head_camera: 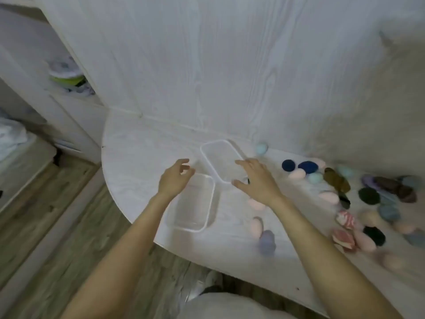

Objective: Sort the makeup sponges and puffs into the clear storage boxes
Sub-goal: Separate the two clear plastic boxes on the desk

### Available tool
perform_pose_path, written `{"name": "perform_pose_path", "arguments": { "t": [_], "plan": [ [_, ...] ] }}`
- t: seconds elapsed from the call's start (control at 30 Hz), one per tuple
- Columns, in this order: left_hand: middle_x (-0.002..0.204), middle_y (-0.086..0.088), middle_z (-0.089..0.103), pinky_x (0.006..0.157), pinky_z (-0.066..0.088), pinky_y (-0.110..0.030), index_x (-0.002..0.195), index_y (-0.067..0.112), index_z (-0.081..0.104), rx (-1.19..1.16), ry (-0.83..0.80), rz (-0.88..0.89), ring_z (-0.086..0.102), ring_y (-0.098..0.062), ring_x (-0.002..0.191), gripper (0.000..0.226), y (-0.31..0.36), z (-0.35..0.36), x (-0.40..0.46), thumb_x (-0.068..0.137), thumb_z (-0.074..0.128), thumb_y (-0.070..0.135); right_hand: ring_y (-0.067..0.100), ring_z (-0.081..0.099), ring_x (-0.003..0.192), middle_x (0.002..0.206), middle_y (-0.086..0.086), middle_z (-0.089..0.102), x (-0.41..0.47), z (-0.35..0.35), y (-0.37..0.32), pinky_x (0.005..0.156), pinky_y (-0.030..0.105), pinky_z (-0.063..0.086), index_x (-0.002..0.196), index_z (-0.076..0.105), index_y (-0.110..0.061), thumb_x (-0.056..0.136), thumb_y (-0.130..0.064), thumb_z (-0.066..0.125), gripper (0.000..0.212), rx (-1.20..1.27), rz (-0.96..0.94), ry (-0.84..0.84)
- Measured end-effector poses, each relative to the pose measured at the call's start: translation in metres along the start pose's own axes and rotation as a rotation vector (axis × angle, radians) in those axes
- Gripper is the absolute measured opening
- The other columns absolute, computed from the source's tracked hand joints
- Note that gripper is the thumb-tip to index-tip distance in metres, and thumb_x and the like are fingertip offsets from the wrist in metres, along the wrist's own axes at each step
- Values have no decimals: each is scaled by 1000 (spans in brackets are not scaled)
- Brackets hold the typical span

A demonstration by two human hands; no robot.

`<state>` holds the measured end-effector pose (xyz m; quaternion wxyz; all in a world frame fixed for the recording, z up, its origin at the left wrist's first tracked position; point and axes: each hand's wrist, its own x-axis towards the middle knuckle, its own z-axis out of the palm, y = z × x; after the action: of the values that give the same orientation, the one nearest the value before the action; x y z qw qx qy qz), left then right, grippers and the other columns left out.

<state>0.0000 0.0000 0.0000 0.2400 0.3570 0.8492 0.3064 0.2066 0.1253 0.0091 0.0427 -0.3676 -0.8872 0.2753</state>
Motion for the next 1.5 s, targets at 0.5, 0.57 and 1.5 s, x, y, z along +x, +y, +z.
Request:
{"name": "perform_pose_path", "arguments": {
  "t": [0.5, 0.57, 1.5],
  "plan": [
    [102, 2, 66, 84, 45, -32, 121, 14, 47, -77, -309, -87, 61, -18, 98, 55, 11, 50, 112, 81, 65, 47, 38, -5, 141, 157, 5, -6, 80, 29, 10, 113, 58, 4, 146, 10, -40, 73, -59, 66, 94, -198, 263, -166],
    [93, 8, 62, 82, 45, -31, 114, 16, 47, -64, -325, -81, 60, -16, 95, 53, 13, 61, 117, 78, 67, 48, 39, -14, 141, 156, 4, -14, 81, 27, 21, 109, 63, -3, 146, 3, -40, 75, -61, 63, 95, -325, 245, -200],
    [95, 3, 65, 77, 48, -24, 100, 18, 65, -118, -165, 70, 64, -17, 84, 25, -3, 51, 141, 82, 61, 2, 0, 52, 51, 60, -3, 57, 108, -55, 49, 57, 16, 43, 64, 53, -11, 100, -21, 39, 40, 446, 209, 451]
  ]
}}
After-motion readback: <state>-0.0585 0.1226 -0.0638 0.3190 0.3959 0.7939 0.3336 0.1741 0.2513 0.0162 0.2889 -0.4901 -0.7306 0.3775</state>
